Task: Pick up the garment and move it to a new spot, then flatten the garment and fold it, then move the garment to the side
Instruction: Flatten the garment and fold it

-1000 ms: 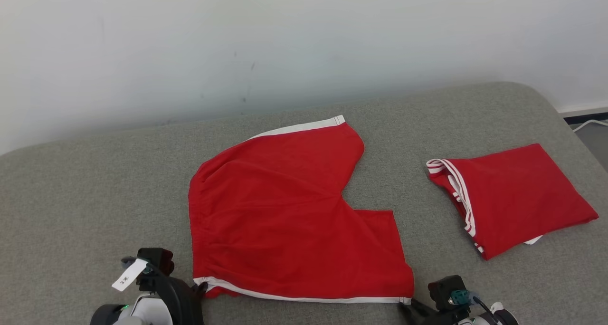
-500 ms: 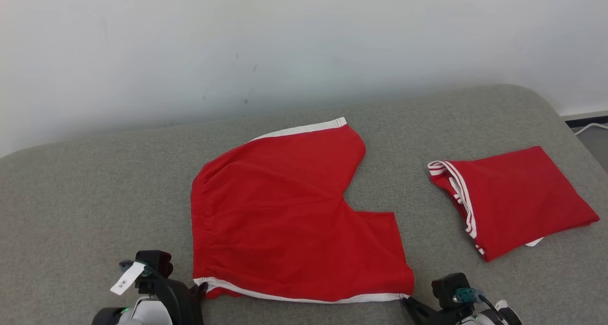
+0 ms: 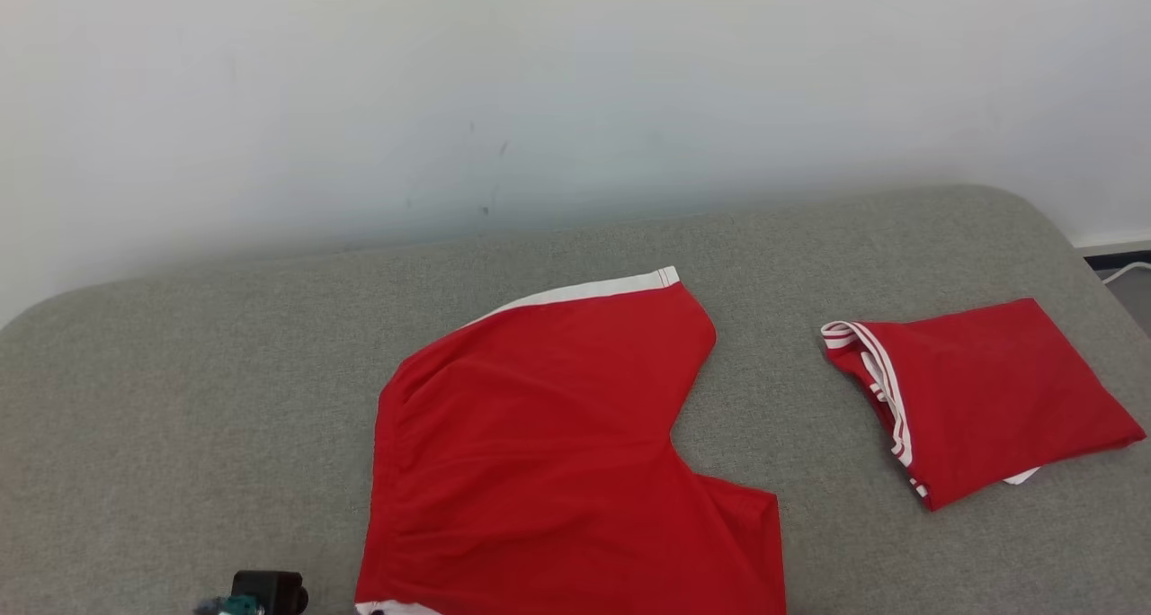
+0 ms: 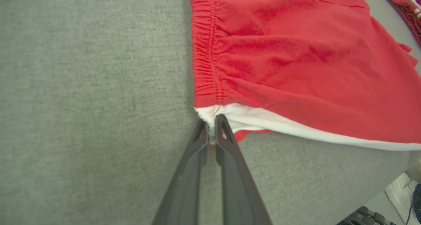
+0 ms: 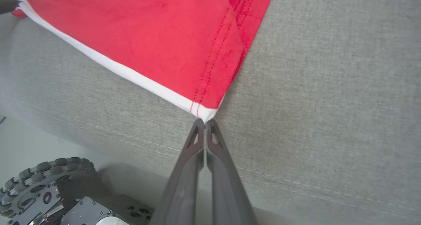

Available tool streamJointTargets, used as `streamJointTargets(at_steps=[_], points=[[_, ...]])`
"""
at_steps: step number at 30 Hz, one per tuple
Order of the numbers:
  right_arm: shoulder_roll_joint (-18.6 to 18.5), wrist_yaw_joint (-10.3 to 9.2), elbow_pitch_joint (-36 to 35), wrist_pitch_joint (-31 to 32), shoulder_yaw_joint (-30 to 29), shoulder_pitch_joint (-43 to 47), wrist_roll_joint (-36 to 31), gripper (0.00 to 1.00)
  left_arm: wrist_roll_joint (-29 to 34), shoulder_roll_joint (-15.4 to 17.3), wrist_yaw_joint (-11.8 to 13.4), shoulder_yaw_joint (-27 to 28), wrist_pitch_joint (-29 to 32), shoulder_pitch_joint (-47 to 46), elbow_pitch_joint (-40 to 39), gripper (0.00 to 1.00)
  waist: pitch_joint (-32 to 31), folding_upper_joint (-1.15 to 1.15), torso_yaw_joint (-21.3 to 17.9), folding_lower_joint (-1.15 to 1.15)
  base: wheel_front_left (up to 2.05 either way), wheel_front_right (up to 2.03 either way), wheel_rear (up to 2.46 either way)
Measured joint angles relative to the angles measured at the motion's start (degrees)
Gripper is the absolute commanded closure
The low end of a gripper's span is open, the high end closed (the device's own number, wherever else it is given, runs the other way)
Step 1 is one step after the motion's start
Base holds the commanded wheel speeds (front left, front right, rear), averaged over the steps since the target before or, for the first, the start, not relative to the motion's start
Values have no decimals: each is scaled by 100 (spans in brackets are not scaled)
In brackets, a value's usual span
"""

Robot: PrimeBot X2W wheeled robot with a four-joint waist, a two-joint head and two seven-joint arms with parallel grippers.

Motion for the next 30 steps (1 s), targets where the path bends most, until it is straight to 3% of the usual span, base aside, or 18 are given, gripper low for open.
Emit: streamJointTargets(at_steps=[7,12,21,30], points=[[-383,24,-1035,303,-25,635,268,100,-26,294,15,52,-100,712,-641,100,-40,0,42,0,0,0,0],[-682,48,-1875,448,-247,588,438,100,-66,411,112,78,-107,978,-1158,100,5,0,38,0,0,0,0],[-1070,100,-2739,1189,-408,-1138,934,100,70,136,531,101,254,1,-1834,100,352,0,93,2,0,0,0],[-1461,101,-2369,2023,-598,-2805,1570,100,288,-233,1022,231,598,-1071,-2053,100,923,1,361,2,0,0,0]])
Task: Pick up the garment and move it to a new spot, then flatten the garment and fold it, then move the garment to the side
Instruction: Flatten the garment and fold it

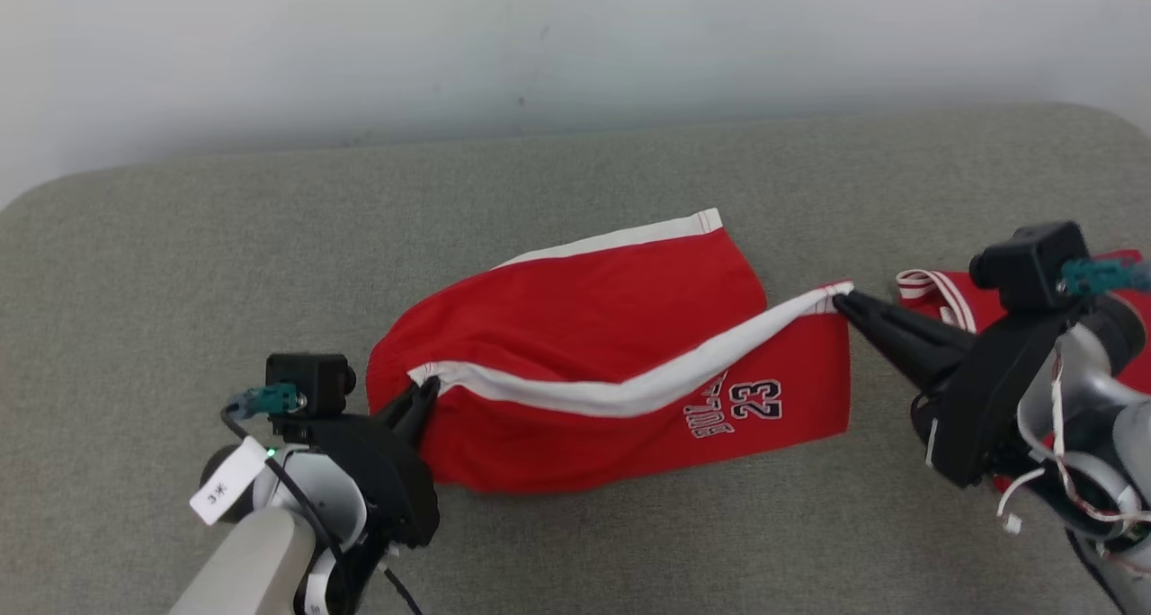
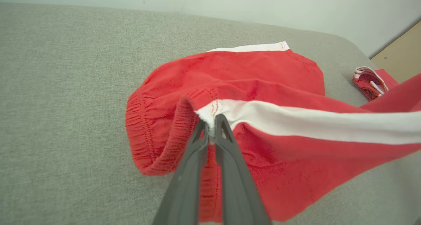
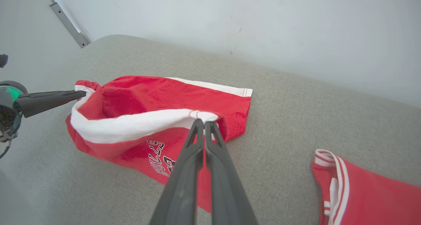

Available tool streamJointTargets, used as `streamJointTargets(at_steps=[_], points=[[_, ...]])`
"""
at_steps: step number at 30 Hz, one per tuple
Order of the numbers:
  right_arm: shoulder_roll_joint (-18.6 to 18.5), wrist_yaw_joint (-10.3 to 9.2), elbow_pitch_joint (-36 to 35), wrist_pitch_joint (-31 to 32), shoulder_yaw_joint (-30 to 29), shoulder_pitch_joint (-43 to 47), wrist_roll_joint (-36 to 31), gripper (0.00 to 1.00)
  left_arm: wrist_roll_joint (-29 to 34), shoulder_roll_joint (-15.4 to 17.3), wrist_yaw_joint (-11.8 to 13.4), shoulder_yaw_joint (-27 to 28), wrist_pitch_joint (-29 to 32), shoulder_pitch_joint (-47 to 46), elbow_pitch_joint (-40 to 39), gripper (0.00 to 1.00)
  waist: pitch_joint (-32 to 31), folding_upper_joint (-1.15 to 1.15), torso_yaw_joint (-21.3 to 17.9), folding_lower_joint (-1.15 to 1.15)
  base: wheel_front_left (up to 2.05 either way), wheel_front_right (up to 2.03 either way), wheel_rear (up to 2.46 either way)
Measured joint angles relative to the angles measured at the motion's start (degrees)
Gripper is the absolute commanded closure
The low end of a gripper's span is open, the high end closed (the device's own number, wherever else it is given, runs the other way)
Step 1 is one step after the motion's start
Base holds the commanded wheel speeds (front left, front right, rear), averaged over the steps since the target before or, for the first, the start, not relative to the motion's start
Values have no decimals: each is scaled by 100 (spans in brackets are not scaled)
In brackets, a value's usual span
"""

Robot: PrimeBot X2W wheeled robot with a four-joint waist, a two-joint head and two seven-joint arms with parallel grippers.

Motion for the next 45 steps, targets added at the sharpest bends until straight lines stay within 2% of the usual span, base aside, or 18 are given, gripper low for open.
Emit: streamJointTargets(at_steps=[5,15,25,32,33,34,38,39,40,41,44,45], points=[[-108,0,452,255,-56,-728,236,100,0,-127,141,113,131,-440,148,100,320,0,228,0,0,0,0],[-134,0,1418,532,78,-1837,353,100,1,-491,243,261,248,-1233,723,100,877,0,607,0,0,0,0],[2,7,2288,514,443,-2563,321,100,64,-756,281,256,223,-1741,1345,100,1338,1,867,0,0,0,0],[104,7,2817,250,608,-2888,256,100,103,-848,287,256,31,-2049,1659,98,1489,0,961,-1,0,0,0],[118,7,2874,197,623,-2927,252,100,129,-851,287,256,-2,-2086,1700,95,1498,0,967,-1,0,0,0],[129,7,2917,157,639,-2949,250,100,140,-859,287,254,-38,-2120,1746,82,1506,1,970,-1,0,0,0],[180,7,3101,-20,753,-3000,227,100,235,-890,282,237,-172,-2246,1878,54,1524,0,969,-1,0,0,0],[193,7,3150,-64,773,-3003,220,100,242,-893,282,233,-215,-2284,1920,20,1526,0,967,-1,0,0,0],[210,7,3217,-120,776,-3011,214,100,242,-898,266,225,-252,-2316,1951,22,1528,0,964,-1,0,0,0],[219,7,3285,-162,791,-3027,209,100,243,-902,231,203,-264,-2345,1989,20,1525,0,962,-1,0,0,0],[289,7,3511,-337,859,-3126,178,100,270,-929,187,174,-374,-2419,2158,0,1503,0,938,-1,0,0,0],[312,7,3578,-387,865,-3139,172,94,283,-936,187,174,-402,-2419,2196,0,1492,0,929,-1,0,0,0]])
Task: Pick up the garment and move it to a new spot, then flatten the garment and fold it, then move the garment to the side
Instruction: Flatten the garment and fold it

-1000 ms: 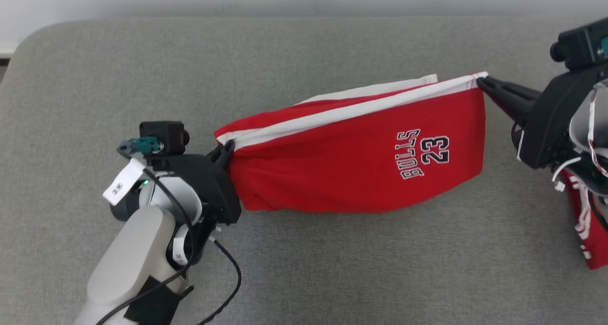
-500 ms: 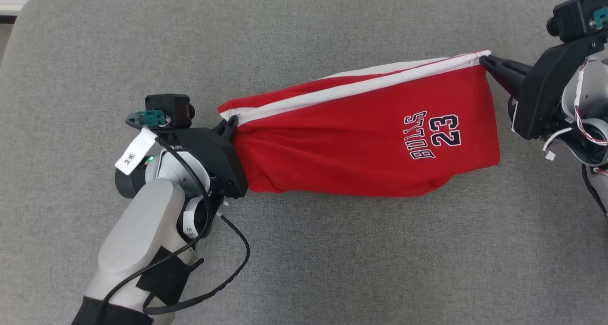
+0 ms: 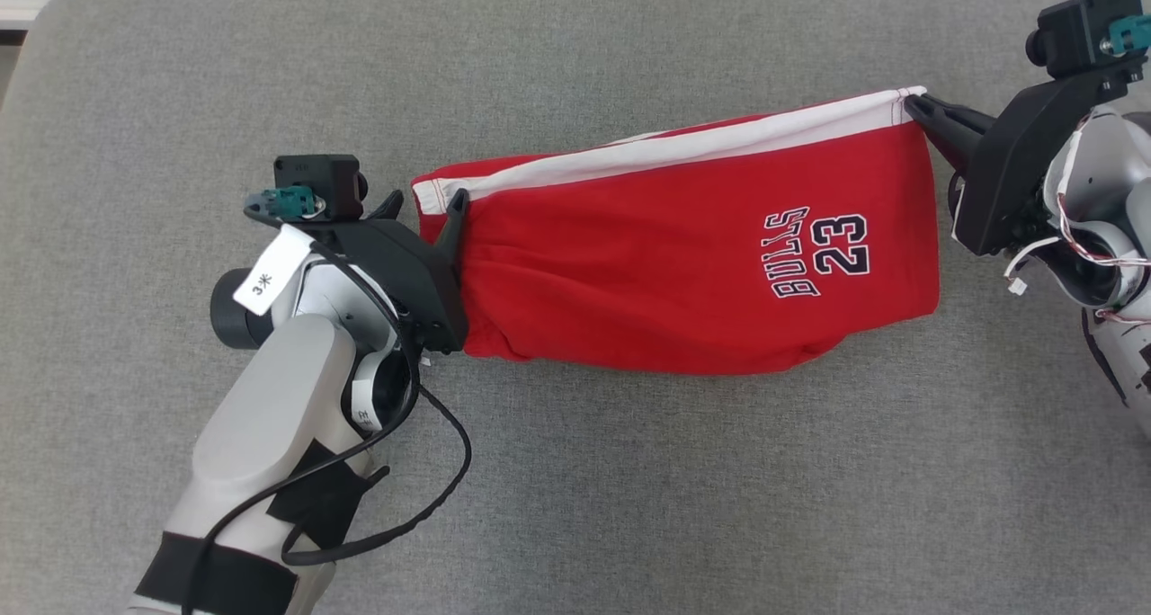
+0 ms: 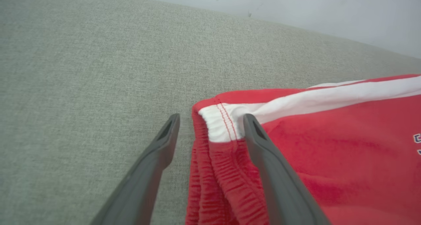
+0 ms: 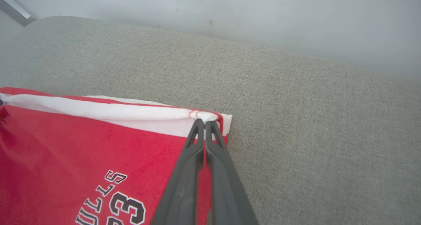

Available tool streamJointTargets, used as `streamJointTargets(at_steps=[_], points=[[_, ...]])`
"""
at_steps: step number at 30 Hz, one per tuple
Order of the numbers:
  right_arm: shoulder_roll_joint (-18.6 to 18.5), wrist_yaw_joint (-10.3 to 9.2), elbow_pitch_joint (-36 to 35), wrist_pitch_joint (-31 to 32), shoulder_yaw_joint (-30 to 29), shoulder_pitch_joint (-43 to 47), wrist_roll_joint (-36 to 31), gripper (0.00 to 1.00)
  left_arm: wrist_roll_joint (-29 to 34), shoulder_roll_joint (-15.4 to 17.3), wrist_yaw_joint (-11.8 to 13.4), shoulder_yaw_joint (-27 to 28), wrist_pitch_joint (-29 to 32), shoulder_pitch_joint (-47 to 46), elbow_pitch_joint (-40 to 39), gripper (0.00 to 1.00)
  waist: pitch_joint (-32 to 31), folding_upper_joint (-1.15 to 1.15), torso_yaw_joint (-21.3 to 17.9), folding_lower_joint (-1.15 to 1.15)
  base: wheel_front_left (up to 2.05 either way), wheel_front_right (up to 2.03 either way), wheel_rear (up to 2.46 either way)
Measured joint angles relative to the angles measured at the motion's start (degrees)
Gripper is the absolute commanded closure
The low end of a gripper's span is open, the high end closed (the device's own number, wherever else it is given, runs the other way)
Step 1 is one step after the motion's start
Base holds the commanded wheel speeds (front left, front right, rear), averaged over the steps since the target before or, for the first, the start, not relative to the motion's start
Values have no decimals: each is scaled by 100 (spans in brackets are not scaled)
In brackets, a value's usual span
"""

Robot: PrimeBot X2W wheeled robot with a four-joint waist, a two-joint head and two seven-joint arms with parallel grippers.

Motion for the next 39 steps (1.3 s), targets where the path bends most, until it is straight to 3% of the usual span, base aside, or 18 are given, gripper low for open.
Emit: streamJointTargets(at_steps=[1,2,11,15,19,22,25,30,32,39], points=[[25,0,58,-53,4,-1,-4,27,12,1,0,-11,-36,-5,32,0,-10,0,-9,-1,0,0,0],[44,0,93,-105,10,-2,-19,0,18,0,-1,-12,-59,-31,75,0,-17,0,-16,0,0,0,0],[132,-1,626,-886,34,-286,-492,0,223,-42,3,-31,-742,-410,267,0,-100,0,-31,-1,0,0,0],[189,-92,672,-1495,-15,-303,-665,0,406,-26,3,-73,-1204,-424,300,0,-212,0,-27,0,0,0,0],[343,-249,537,-2221,-67,-79,-822,0,463,90,-21,-53,-1788,-291,214,0,-385,-1,-37,-1,0,0,0],[543,-393,392,-2743,-63,413,-883,0,452,190,-175,-65,-2172,93,118,0,-555,-1,-61,-1,0,0,0],[762,-626,194,-3243,-102,922,-900,0,449,359,-313,-89,-2319,579,-3,0,-755,-1,-103,-1,0,0,0],[892,-1137,-224,-4033,-386,1816,-928,0,444,581,-324,-9,-2337,1321,-409,0,-1123,-1,-198,-1,0,0,0],[942,-1307,-386,-4065,-542,2242,-909,0,445,693,-296,16,-2338,1637,-604,0,-1279,-1,-239,-2,0,0,0],[1132,-1399,-1004,-4013,-767,3607,-999,0,465,1081,-96,226,-2337,3161,-1621,0,-1928,-2,-418,-2,0,0,0]])
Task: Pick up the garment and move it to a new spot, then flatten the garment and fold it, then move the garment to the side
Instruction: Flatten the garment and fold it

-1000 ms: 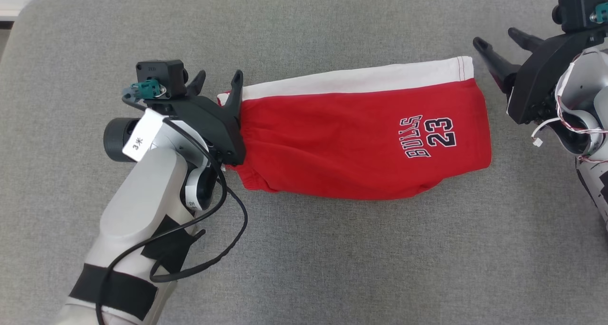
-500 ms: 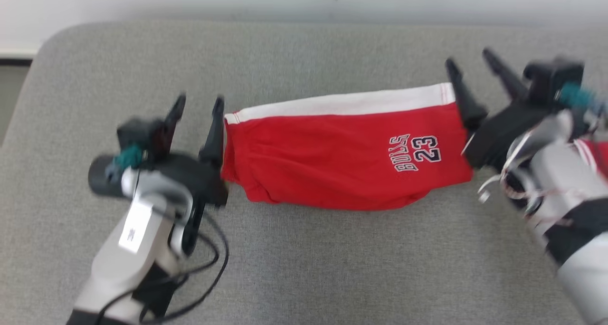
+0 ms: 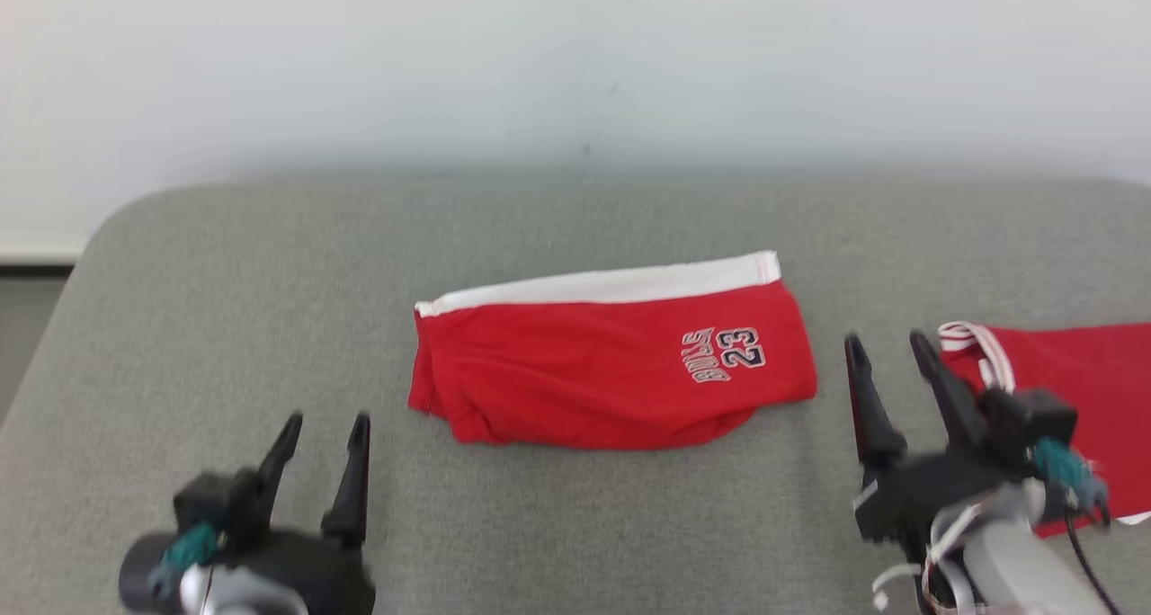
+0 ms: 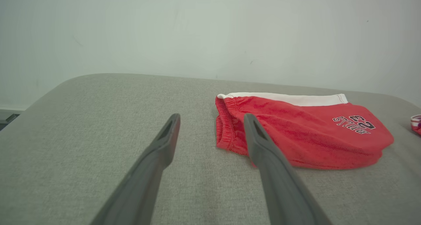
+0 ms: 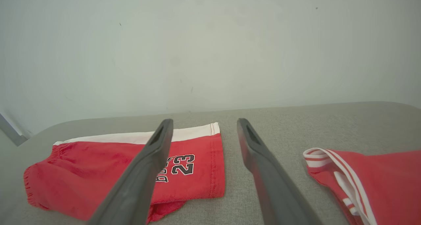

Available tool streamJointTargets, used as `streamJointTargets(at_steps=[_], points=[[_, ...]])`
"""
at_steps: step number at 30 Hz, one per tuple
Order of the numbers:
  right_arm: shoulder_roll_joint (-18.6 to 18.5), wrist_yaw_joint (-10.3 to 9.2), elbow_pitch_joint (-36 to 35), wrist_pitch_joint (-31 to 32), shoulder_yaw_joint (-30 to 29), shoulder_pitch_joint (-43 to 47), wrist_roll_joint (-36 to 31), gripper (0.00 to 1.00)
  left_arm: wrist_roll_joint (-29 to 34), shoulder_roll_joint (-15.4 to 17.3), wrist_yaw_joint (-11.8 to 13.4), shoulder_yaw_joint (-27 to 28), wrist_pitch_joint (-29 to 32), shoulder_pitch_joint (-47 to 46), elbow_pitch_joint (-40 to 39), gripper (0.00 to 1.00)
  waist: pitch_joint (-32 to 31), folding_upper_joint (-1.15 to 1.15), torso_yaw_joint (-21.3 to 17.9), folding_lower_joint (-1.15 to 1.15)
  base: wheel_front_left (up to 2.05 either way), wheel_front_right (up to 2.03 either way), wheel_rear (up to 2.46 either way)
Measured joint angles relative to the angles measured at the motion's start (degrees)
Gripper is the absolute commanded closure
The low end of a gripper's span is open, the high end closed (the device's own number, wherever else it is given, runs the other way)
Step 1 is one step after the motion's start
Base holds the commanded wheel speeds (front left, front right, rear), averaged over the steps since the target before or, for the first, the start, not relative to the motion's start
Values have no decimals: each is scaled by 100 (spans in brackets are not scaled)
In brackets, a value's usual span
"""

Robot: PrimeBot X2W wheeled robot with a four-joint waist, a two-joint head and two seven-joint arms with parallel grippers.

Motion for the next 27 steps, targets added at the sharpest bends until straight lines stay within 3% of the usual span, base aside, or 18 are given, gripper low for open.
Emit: streamJointTargets(at_steps=[11,17,24,27], points=[[452,-30,-893,40,-701,1352,-360,0,-24,263,147,354,0,1649,-1104,0,-691,0,-299,0,0,0,0],[734,-30,-911,40,-1385,1771,-587,0,-23,297,148,352,0,1814,-1357,0,-794,0,-450,1,0,0,0],[913,-30,-1165,40,-1537,1925,-809,0,-44,358,153,368,1,1922,-1580,0,-772,0,-603,1,0,0,0],[929,-31,-1261,40,-1615,1934,-902,0,-205,269,34,311,190,1829,-1500,0,-733,1,-647,2,0,0,0]])
